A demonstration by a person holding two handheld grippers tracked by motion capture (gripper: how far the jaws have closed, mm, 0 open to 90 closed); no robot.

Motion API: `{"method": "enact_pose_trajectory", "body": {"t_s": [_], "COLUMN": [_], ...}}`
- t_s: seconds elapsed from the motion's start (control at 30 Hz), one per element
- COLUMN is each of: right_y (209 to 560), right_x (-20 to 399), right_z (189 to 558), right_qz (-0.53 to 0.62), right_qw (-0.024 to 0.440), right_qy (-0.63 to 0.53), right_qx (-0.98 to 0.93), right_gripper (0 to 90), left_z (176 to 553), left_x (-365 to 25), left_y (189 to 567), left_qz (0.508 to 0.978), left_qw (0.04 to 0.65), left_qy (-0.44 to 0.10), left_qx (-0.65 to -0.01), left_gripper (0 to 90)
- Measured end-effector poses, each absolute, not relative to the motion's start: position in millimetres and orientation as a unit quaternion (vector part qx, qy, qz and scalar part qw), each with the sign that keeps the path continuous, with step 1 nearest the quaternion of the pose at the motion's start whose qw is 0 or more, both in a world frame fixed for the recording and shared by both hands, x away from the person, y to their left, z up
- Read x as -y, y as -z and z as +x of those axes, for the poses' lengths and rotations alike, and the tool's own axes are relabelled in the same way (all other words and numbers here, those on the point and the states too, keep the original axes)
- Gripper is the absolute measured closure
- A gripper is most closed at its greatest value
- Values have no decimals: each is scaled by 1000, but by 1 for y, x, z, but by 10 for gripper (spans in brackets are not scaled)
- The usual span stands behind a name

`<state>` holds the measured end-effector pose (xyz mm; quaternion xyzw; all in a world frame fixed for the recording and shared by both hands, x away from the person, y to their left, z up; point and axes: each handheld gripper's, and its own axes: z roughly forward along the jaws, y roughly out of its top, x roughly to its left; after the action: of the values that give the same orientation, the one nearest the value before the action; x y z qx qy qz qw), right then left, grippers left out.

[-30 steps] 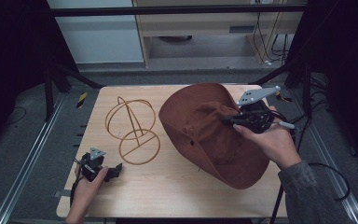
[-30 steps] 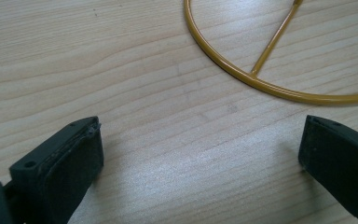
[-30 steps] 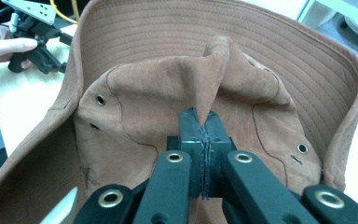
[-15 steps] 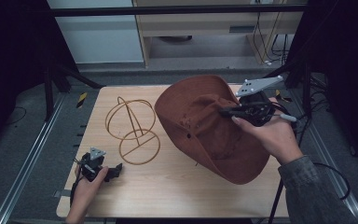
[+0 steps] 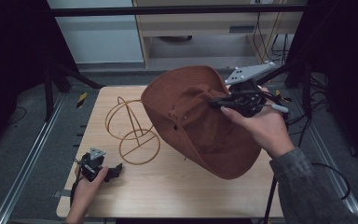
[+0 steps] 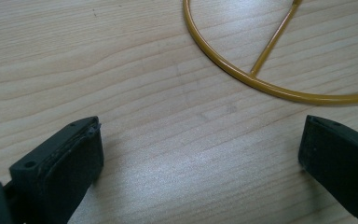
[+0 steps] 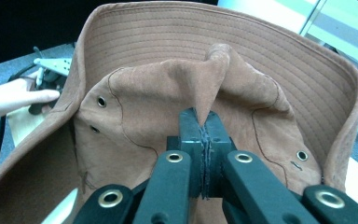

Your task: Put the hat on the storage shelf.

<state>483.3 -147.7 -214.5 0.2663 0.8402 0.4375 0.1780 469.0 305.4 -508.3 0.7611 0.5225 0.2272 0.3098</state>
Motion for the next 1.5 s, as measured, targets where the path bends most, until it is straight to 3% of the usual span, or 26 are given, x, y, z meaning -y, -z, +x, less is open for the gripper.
{"method": "enact_pose_trajectory", "body": {"t_s": [0.5, 1.5], "right_y": [203, 191], "right_x": [95, 55], "right_z": [499, 517], "right_qz": [255, 244], "right_qw": [169, 164], "right_qy": [-447, -462], "right_qx": [-841, -837], "right_gripper": [896, 895], "left_z": [469, 469], "left_x": [-305, -305], "left_y": [508, 508], "left_qz": [762, 762], "left_qw": [310, 310], "left_qy": [-227, -226], "left_qx": [-521, -521], "left_gripper": [0, 0]}}
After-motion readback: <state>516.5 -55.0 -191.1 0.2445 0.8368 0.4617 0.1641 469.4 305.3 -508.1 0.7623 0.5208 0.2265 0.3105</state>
